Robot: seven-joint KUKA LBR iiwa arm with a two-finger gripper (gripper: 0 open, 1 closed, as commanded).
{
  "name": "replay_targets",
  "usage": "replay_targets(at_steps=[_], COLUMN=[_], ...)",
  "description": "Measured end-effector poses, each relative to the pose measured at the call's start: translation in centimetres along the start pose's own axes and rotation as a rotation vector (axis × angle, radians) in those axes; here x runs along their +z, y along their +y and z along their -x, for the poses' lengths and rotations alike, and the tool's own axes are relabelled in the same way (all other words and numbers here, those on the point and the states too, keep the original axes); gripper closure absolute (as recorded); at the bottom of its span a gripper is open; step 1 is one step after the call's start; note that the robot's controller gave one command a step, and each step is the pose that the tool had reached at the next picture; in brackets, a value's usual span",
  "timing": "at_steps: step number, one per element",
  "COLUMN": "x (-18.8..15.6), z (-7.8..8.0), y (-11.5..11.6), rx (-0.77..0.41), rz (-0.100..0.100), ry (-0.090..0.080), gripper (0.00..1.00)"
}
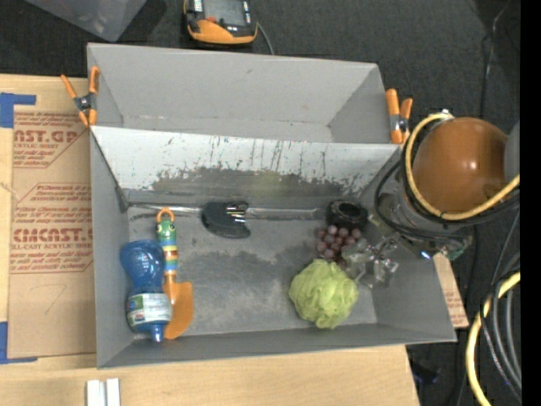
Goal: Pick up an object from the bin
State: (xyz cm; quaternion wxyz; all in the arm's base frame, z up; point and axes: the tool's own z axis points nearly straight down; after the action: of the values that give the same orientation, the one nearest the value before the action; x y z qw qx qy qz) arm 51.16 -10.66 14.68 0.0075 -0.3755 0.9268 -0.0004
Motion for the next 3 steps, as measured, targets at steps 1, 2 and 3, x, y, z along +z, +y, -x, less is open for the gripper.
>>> replay_targets(at_steps=[1, 2, 3], x=[-4.9, 1.9, 2.2], z=[2.7, -3.0, -3.0], y=[3.1, 0.8, 0.0], rx=[-0.118, -0.324, -0.310], rz=[0.001, 0.009, 0.023], ry=[-0.002, 0.001, 0.008], gripper=[1.00, 1.00, 1.00])
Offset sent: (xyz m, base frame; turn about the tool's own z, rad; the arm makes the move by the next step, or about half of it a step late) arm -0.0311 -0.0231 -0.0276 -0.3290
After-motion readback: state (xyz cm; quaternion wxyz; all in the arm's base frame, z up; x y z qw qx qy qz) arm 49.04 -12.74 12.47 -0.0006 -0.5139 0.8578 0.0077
